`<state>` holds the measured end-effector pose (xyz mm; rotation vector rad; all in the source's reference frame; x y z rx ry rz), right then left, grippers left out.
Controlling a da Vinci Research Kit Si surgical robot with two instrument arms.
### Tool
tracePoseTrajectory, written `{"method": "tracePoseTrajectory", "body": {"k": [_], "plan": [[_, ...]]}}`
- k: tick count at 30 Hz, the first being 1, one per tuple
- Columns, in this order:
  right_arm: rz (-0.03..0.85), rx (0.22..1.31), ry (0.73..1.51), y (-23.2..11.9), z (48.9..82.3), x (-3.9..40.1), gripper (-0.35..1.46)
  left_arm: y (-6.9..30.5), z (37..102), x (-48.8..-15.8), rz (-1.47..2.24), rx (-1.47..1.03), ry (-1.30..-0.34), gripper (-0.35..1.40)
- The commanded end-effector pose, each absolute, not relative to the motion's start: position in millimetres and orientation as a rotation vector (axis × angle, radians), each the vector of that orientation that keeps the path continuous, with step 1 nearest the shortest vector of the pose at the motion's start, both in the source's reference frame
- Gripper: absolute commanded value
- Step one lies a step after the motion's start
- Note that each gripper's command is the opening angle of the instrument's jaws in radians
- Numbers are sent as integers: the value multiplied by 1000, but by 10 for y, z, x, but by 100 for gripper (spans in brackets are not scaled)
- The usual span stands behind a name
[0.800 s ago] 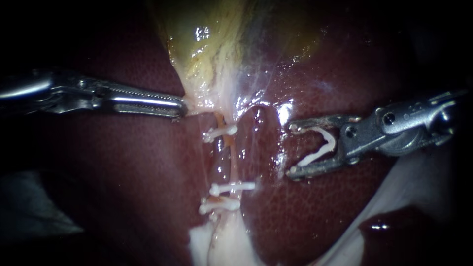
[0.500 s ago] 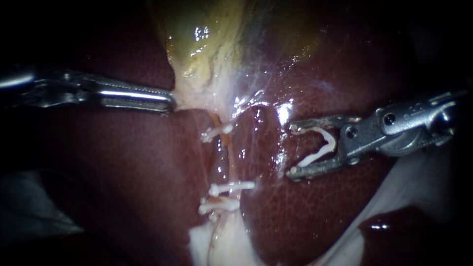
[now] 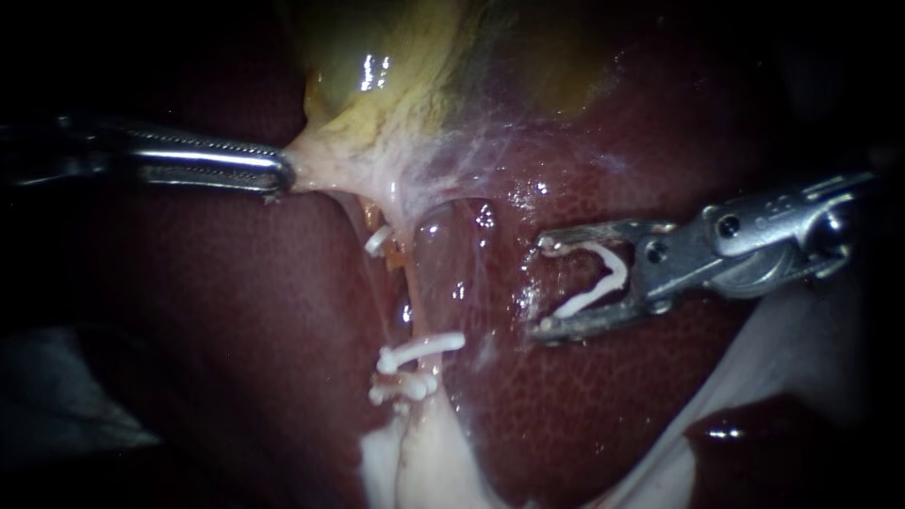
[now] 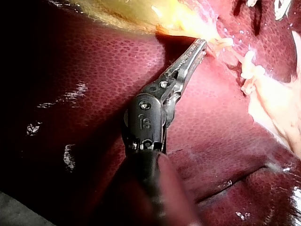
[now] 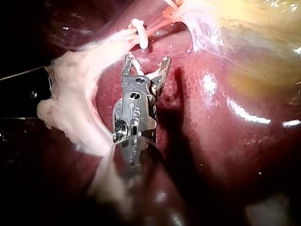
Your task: Clipping second clip right tube
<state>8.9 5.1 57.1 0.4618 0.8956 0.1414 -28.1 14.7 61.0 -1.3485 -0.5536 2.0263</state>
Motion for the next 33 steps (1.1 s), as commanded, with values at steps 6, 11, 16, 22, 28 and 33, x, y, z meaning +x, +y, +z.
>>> {"method": "tracePoseTrajectory", "body": {"k": [6,11,16,22,28,33], "plan": [[237,534,913,39,599,117,49,146,611,-283,2027,-1348,-550,-35],[297,587,921,26,625,140,49,145,612,-283,2027,-1348,-550,-35],[361,666,959,20,649,154,49,145,612,-283,2027,-1348,-550,-35],[400,738,993,19,673,167,49,145,612,-284,2027,-1348,-549,-35],[447,817,1035,12,692,187,50,145,612,-285,2027,-1347,-548,-35],[474,902,1092,4,697,194,50,145,612,-285,2027,-1347,-548,-35]]}}
